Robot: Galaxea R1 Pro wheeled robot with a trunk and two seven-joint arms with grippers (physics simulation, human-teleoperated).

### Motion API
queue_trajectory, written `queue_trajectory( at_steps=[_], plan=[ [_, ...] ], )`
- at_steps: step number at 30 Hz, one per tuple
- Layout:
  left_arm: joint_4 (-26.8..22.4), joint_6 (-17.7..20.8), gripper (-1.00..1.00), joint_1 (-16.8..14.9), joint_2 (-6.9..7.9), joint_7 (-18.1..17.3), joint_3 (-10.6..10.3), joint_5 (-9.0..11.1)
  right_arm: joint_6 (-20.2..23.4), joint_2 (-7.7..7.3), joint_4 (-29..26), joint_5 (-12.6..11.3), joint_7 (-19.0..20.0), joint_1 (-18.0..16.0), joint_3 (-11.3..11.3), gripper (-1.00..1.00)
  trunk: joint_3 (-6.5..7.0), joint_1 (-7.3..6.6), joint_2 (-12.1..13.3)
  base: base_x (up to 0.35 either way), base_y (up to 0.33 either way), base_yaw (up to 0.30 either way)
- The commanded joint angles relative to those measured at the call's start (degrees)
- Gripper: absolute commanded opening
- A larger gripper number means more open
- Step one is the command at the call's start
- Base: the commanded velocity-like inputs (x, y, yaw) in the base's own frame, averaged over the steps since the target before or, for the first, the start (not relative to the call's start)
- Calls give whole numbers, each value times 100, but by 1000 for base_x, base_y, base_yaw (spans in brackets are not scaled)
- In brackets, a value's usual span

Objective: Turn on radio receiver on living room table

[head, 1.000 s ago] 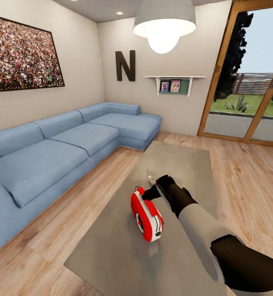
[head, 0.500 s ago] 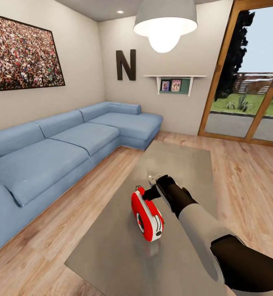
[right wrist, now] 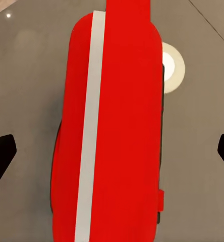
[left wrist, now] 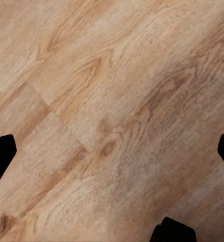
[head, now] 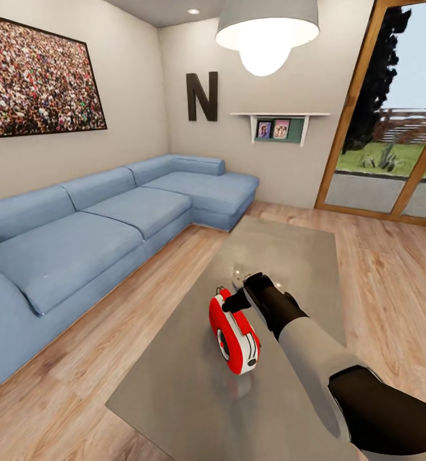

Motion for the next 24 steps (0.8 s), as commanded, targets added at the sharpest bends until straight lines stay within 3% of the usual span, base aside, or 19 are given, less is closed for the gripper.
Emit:
queue_trajectory(
  at_steps=[1,9,21,24],
  plan=[
    [0,-3,100,0,0,-1,0,0,0,0,9,-3,-2,0,-1,100,0,0,0,0,0,4],
    [0,-1,100,0,0,1,1,-6,7,0,96,-14,-1,0,-2,100,-1,0,0,0,0,1],
    [0,-15,100,0,0,-6,6,10,0,-12,659,-20,-6,0,-9,100,-1,0,0,0,0,0],
    [0,-23,100,0,-5,-6,95,19,0,-67,684,-20,-8,0,-11,100,-1,0,0,0,0,0]
  ],
)
